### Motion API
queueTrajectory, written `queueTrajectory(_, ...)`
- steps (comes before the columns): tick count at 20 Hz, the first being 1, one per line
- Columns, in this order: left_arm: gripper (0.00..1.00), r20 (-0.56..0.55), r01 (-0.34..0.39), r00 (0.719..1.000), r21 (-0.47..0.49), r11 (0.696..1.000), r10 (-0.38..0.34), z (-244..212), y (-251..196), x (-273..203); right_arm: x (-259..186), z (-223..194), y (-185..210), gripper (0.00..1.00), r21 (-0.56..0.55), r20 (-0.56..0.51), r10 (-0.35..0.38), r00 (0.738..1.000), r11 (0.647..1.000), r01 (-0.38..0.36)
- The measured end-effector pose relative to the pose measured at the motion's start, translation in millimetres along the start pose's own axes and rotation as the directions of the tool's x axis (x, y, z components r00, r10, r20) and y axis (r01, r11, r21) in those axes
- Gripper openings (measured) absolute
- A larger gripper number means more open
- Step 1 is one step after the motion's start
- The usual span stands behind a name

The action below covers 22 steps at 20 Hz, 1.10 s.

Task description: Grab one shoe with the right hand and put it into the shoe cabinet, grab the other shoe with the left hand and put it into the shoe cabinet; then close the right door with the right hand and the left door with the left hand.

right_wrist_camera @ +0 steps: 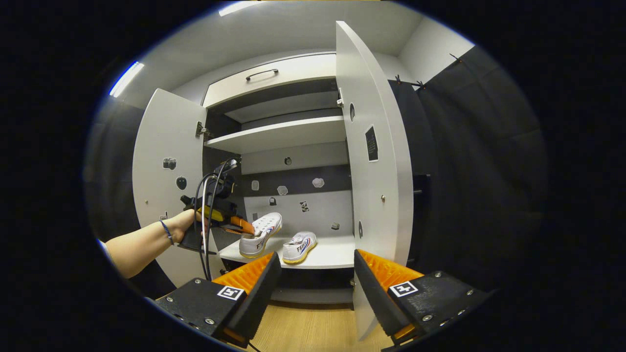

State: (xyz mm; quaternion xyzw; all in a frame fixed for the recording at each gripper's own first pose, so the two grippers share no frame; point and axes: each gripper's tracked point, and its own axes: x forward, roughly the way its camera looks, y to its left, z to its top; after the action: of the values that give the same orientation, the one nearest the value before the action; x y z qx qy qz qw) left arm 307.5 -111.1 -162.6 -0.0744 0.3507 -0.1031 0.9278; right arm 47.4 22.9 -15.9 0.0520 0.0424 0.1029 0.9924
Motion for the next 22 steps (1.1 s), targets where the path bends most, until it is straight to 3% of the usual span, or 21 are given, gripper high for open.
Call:
queueTrajectory(3,0.05,-0.031,-0.023,0.999,0.010,1.000,0.023,-2,10,32,2,0,-2,0.92,0.011,0.003,-0.009,1.000,1.000,0.008)
queueTrajectory(9,0.06,-0.110,-0.020,0.994,-0.069,0.997,0.012,-24,22,73,3,-6,-4,0.92,0.015,-0.015,-0.020,1.000,1.000,0.021)
queueTrajectory(16,0.07,-0.140,-0.031,0.990,-0.084,0.996,0.019,-34,28,82,-1,-6,-1,0.92,0.018,-0.011,-0.024,1.000,1.000,0.024)
queueTrajectory(18,0.15,-0.115,-0.009,0.993,-0.097,0.995,-0.002,-27,22,80,-2,-7,1,0.92,0.016,-0.013,-0.023,1.000,1.000,0.023)
queueTrajectory(19,0.26,-0.098,-0.005,0.995,-0.098,0.995,-0.005,-24,20,77,-3,-7,1,0.92,0.017,-0.014,-0.021,1.000,1.000,0.021)
queueTrajectory(20,0.30,-0.084,-0.027,0.996,-0.086,0.996,0.020,-21,22,72,-5,-7,3,0.92,0.019,-0.015,-0.020,1.000,1.000,0.020)
queueTrajectory(21,0.44,-0.071,-0.028,0.997,-0.074,0.997,0.023,-17,19,66,-6,-7,4,0.92,0.020,-0.015,-0.015,1.000,1.000,0.016)
queueTrajectory(22,0.45,-0.059,-0.020,0.998,-0.064,0.998,0.016,-13,14,57,-7,-6,4,0.92,0.020,-0.015,-0.013,1.000,1.000,0.013)
